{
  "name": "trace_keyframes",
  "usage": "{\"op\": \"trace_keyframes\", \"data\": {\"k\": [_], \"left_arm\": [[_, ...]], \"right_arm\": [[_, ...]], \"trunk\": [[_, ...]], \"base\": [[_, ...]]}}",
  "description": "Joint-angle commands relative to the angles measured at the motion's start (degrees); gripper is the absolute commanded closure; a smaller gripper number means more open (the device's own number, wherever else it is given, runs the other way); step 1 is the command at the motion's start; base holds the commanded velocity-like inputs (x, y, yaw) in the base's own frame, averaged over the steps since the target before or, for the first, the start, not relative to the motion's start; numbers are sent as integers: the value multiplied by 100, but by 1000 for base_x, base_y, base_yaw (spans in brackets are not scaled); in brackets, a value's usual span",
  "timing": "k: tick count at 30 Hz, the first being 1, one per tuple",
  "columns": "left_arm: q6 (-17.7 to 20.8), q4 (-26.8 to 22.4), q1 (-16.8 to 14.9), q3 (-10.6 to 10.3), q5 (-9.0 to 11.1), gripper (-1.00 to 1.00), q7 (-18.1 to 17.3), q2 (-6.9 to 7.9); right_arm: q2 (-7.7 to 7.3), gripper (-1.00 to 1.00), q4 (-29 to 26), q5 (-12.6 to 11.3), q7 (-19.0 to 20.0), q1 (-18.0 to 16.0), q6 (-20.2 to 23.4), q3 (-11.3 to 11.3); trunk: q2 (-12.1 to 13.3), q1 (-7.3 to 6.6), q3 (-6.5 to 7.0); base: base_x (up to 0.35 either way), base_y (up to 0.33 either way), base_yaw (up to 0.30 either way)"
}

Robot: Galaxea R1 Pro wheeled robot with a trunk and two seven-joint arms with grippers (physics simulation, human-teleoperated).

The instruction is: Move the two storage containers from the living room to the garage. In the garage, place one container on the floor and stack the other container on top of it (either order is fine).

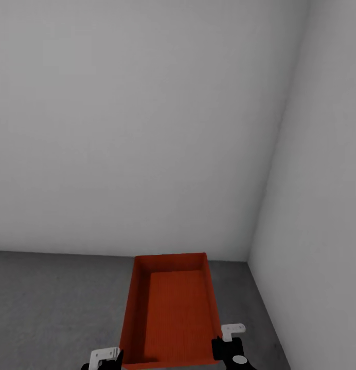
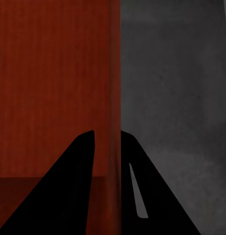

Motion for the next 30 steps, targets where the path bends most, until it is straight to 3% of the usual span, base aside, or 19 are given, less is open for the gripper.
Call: {"op": "trace_keyframes", "data": {"k": [1, 30], "left_arm": [[-1, 9, 1, 106, 4, 100, 4, 63], [-1, 9, 1, 104, 4, 100, 4, 63]], "right_arm": [[-4, 100, -52, 39, -48, -11, -15, -261], [-5, 100, -52, 39, -45, -11, -15, -261]], "trunk": [[-47, 23, -33], [-1210, 660, -813]], "base": [[0, 0, 0], [0, 0, 0]]}}
